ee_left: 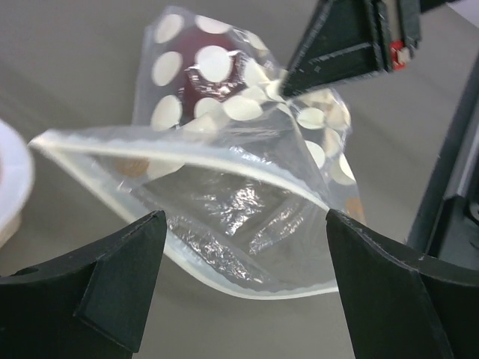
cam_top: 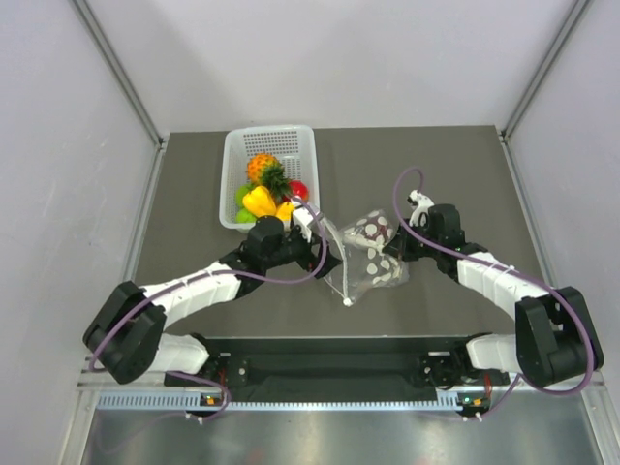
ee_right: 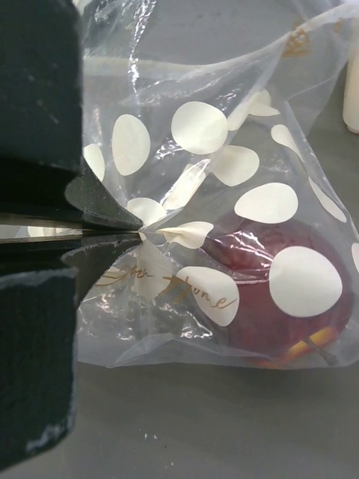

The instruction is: Open the zip-top bag and remove the fake food

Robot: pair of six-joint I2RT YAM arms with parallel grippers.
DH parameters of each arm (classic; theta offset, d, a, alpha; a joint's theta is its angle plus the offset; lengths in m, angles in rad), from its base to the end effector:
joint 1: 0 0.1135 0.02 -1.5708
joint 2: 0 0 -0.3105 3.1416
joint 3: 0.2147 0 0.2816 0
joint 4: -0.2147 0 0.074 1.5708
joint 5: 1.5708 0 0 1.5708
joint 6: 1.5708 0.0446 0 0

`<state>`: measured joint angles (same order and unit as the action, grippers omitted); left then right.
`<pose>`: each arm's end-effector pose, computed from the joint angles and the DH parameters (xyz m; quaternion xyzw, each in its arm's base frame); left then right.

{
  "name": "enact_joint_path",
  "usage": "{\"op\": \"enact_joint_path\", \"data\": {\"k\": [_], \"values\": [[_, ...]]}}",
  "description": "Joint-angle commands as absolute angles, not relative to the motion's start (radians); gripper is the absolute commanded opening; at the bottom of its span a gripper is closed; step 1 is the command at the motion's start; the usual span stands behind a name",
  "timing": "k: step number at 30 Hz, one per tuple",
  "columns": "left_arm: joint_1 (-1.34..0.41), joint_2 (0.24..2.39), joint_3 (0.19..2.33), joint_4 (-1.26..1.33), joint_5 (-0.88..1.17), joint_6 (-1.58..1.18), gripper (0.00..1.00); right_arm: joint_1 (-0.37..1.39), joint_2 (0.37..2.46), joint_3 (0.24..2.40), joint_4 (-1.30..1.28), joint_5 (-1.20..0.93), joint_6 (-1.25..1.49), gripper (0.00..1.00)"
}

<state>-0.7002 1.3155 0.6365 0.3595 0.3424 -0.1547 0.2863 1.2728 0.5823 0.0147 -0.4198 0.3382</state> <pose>0.2225 -0.2070 0.2514 0.3113 0.7423 -0.3649 0.4679 0.2526 0.0933 0.2096 -0.0672 0.8838 0.3088 0.3450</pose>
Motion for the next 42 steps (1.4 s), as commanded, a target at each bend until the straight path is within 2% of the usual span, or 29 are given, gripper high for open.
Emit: {"op": "enact_joint_path", "data": {"k": [1, 7, 18, 21, 25, 28, 31, 42], "values": [[-0.703, 1.345, 0.63, 0.428, 0.477, -0.115, 0.91, 0.296, 1.263, 0.588, 0.057, -0.448, 0.347, 0.04], [-0.703, 1.448, 0.653, 0.465, 0.598, -0.107, 0.86, 0.296, 1.207, 0.591, 0.006, -0.434, 0.325, 0.04], [-0.703, 1.514, 0.644, 0.497, 0.555, -0.089, 0.86, 0.296, 1.201, 0.601, 0.003, -0.449, 0.322, 0.05], [-0.703, 1.525, 0.634, 0.531, 0.538, -0.104, 0.87, 0.298, 1.209, 0.609, -0.023, -0.451, 0.319, 0.13], [-0.704, 1.561, 0.618, 0.635, 0.509, -0.143, 0.87, 0.295, 1.184, 0.647, -0.06, -0.424, 0.307, 0.37], [-0.704, 1.58, 0.621, 0.644, 0.496, -0.149, 0.88, 0.295, 1.16, 0.692, -0.121, -0.37, 0.281, 0.5], [-0.704, 1.603, 0.624, 0.649, 0.491, -0.147, 0.88, 0.29, 1.16, 0.761, -0.141, -0.336, 0.267, 0.57], [-0.704, 1.62, 0.618, 0.681, 0.489, -0.169, 0.88, 0.282, 1.469, 0.888, -0.008, -0.371, 0.29, 0.63]]}}
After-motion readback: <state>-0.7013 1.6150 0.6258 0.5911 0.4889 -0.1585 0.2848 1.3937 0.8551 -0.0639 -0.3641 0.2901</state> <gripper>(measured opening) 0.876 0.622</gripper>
